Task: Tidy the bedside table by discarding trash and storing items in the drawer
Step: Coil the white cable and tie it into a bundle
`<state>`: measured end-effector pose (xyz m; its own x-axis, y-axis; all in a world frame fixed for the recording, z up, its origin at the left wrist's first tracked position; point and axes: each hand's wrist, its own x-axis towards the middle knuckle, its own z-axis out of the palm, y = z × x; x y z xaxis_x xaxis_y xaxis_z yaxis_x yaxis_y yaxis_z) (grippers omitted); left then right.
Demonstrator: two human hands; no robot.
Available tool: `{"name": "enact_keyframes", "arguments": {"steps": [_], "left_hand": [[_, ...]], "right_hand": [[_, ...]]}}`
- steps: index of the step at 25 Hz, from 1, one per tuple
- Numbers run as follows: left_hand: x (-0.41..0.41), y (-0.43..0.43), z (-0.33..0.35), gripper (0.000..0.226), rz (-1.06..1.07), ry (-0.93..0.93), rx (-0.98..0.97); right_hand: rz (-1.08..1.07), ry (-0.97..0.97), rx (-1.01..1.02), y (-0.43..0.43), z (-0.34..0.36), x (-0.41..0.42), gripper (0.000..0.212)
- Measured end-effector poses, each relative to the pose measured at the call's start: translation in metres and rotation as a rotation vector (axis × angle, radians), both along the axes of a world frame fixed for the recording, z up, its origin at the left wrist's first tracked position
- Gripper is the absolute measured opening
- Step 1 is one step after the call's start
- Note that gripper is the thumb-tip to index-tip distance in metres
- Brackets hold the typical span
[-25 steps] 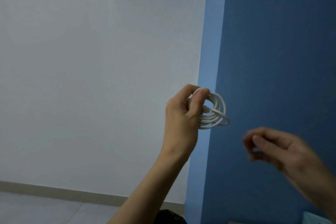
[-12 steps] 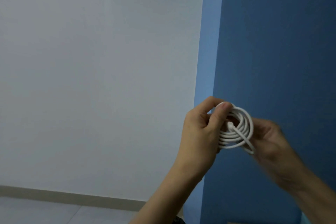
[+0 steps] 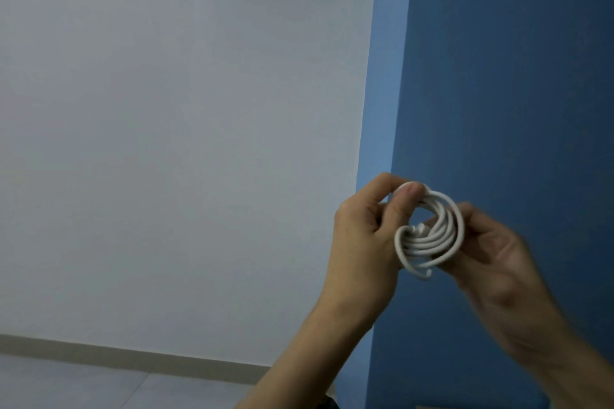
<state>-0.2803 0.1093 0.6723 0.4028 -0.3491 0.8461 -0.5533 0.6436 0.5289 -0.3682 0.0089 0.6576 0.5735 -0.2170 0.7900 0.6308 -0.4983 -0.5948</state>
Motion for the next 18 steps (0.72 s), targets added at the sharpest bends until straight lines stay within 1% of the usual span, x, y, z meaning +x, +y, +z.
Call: {"name": "enact_keyframes", "arguments": {"steps": [3, 5, 7, 10, 11, 12, 13, 15, 16, 17, 18], "left_hand": [[0.005, 0.004, 0.001, 0.024, 0.036, -0.009, -0.011], [0.014, 0.009, 0.003, 0.023, 0.139, -0.076, -0.055], [0.027, 0.011, 0.003, 0.020, 0.245, -0.156, -0.057], [0.035, 0.003, -0.008, 0.020, 0.295, -0.166, -0.006], [0.036, 0.000, -0.013, 0.021, 0.291, -0.158, 0.010], [0.036, -0.003, -0.017, 0.023, 0.281, -0.151, 0.022], [0.035, -0.007, -0.020, 0.024, 0.262, -0.145, 0.035], [0.030, -0.013, -0.022, 0.026, 0.188, -0.134, 0.077], [0.025, -0.016, -0.023, 0.025, 0.141, -0.132, 0.101], [0.020, -0.019, -0.023, 0.023, 0.105, -0.133, 0.120], [0.015, -0.021, -0.023, 0.020, 0.083, -0.135, 0.131]], "right_hand": [[-0.128, 0.059, -0.158, -0.004, 0.002, -0.008, 0.057], [-0.239, 0.081, -0.181, -0.011, 0.002, -0.017, 0.057], [-0.323, 0.118, -0.192, -0.020, 0.000, -0.025, 0.055], [-0.415, 0.170, -0.230, -0.034, -0.007, -0.032, 0.056], [-0.395, 0.219, -0.235, -0.035, -0.008, -0.034, 0.058], [-0.330, 0.278, -0.236, -0.034, -0.009, -0.035, 0.060], [-0.221, 0.349, -0.207, -0.034, -0.008, -0.035, 0.061], [-0.018, 0.424, -0.029, -0.028, -0.003, -0.033, 0.063], [0.006, 0.411, -0.001, -0.025, 0.001, -0.030, 0.062], [-0.035, 0.376, -0.053, -0.024, 0.004, -0.027, 0.063], [-0.122, 0.336, -0.156, -0.022, 0.008, -0.024, 0.064]]}}
